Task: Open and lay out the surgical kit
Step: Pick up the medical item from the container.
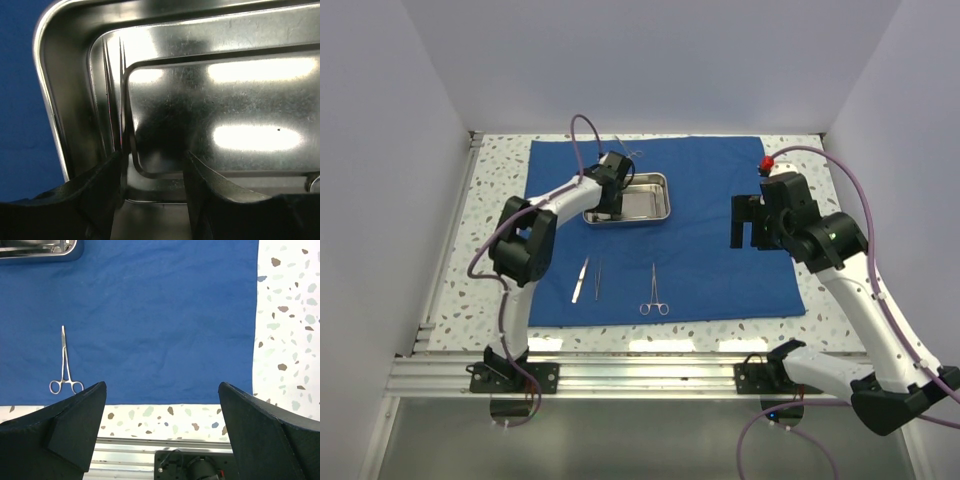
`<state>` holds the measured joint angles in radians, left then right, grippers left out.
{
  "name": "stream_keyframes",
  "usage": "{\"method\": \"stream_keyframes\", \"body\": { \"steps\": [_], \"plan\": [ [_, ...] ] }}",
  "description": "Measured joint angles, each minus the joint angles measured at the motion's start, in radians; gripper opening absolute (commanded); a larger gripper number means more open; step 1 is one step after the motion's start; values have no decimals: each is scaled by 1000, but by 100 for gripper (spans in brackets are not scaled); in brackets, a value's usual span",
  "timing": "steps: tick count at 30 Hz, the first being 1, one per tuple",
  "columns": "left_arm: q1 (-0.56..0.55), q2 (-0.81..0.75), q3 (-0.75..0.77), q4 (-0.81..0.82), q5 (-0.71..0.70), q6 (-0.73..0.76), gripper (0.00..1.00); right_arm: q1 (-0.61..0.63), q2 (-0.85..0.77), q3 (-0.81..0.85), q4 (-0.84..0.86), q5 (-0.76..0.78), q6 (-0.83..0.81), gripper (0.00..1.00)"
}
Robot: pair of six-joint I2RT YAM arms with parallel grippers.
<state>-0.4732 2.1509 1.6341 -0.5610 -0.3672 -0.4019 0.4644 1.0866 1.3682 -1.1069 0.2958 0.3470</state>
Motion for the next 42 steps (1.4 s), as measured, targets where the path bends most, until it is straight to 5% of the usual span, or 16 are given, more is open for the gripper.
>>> {"method": "stream_keyframes", "body": {
  "steps": [26, 42],
  "plan": [
    [17, 63, 94, 6, -80, -84, 53, 0, 68, -3, 24, 0, -35, 99],
    [49, 95, 101, 117, 108, -163, 43, 5, 86, -3, 24, 1, -42, 99]
  ]
}}
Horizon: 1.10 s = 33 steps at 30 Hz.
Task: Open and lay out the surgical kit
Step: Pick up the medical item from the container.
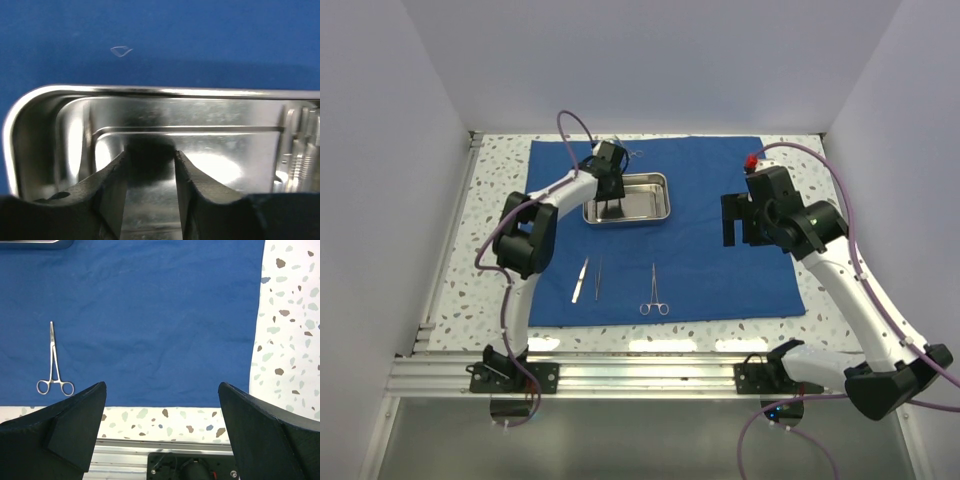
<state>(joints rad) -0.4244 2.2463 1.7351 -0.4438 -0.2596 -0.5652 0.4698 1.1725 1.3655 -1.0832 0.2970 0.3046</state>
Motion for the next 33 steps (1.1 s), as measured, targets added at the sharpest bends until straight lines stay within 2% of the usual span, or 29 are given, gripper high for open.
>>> {"method": "stream_keyframes", "body": {
  "steps": [3, 6, 11, 17, 28, 32, 33],
  "plan": [
    [0, 0, -5, 62, 85, 4, 43, 2, 1, 0, 2, -1, 0, 99],
    [-23, 0, -5, 69, 97, 9, 44, 2, 8, 0, 6, -1, 0, 99],
    [-71, 0, 42, -32, 28, 10, 44, 2, 18, 0, 7, -1, 0, 99],
    [-54, 0, 60, -102, -78, 41, 44, 2, 16, 1, 6, 0, 0, 99],
    [-21, -2, 21, -94, -138, 96, 43, 12, 4, 1, 6, -1, -2, 99],
    [-21, -2, 29, -101, -154, 122, 48, 20, 5, 1, 7, -1, -3, 99],
    [-21, -2, 35, -102, -158, 129, 52, 21, 5, 1, 7, -1, -3, 99]
  ]
}}
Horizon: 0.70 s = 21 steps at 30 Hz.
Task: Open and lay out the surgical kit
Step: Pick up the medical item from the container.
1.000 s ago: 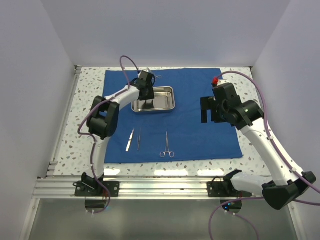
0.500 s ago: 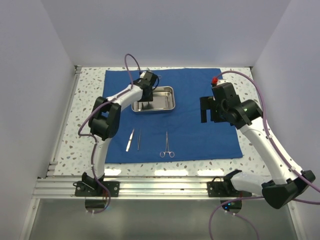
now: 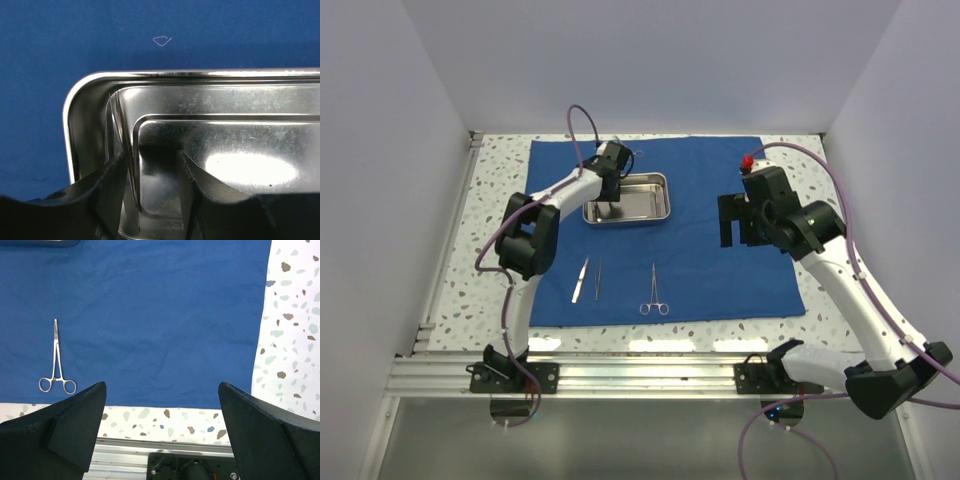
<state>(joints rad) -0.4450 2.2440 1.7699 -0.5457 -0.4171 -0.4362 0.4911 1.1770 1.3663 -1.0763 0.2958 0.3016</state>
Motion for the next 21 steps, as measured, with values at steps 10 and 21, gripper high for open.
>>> {"method": "stream_keyframes", "body": {
  "steps": [10, 21],
  "plan": [
    [3, 2, 58, -6, -40, 37, 68, 13, 13, 0, 3, 1, -1, 99],
    [24, 37, 89, -18, -29, 24, 64, 35, 17, 0, 8, 4, -9, 99]
  ]
}}
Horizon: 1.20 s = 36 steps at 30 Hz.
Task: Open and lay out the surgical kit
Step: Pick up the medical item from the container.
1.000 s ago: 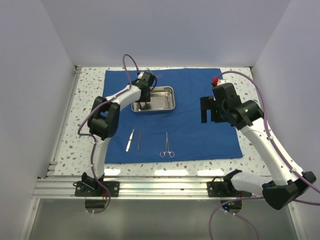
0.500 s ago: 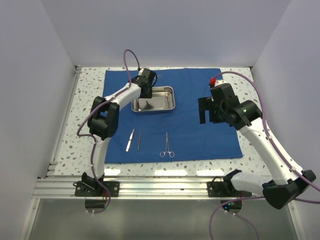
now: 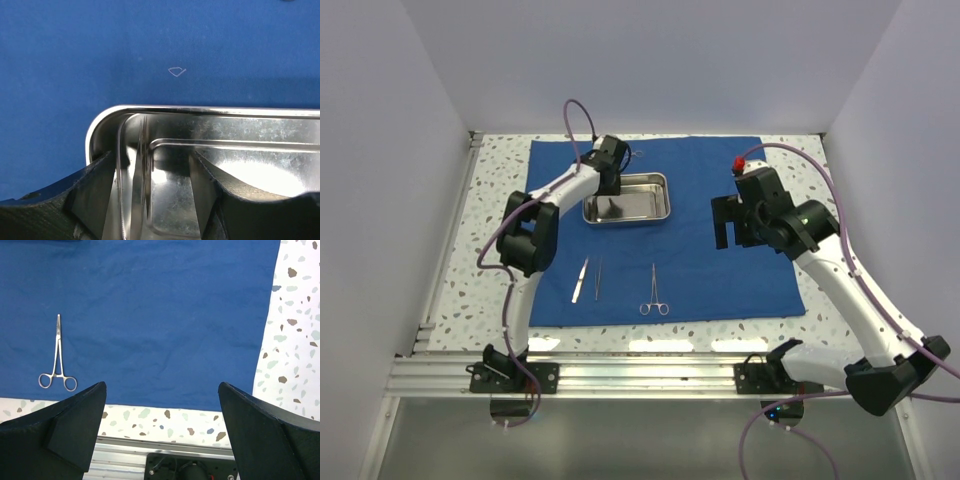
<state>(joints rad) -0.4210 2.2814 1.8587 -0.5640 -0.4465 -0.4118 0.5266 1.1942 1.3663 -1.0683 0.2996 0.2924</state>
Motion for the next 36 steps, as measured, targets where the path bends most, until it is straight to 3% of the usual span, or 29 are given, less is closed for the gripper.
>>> {"method": "stream_keyframes", "body": {
  "steps": [10, 19, 25, 32, 36],
  "plan": [
    [4, 11, -30, 32, 58, -39, 61, 29, 4, 0, 0, 24, -12, 99],
    [52, 13, -66, 125, 121, -85, 52, 45, 4, 0, 0, 28, -21, 99],
    [73, 13, -88, 176, 118, -85, 32, 53, 5, 0, 0, 32, -25, 99],
    [85, 10, -105, 216, 111, -88, 0, 58, 25, 0, 0, 34, -25, 99],
    [86, 10, -106, 223, 110, -90, 0, 58, 30, 0, 0, 49, -26, 99]
  ]
}}
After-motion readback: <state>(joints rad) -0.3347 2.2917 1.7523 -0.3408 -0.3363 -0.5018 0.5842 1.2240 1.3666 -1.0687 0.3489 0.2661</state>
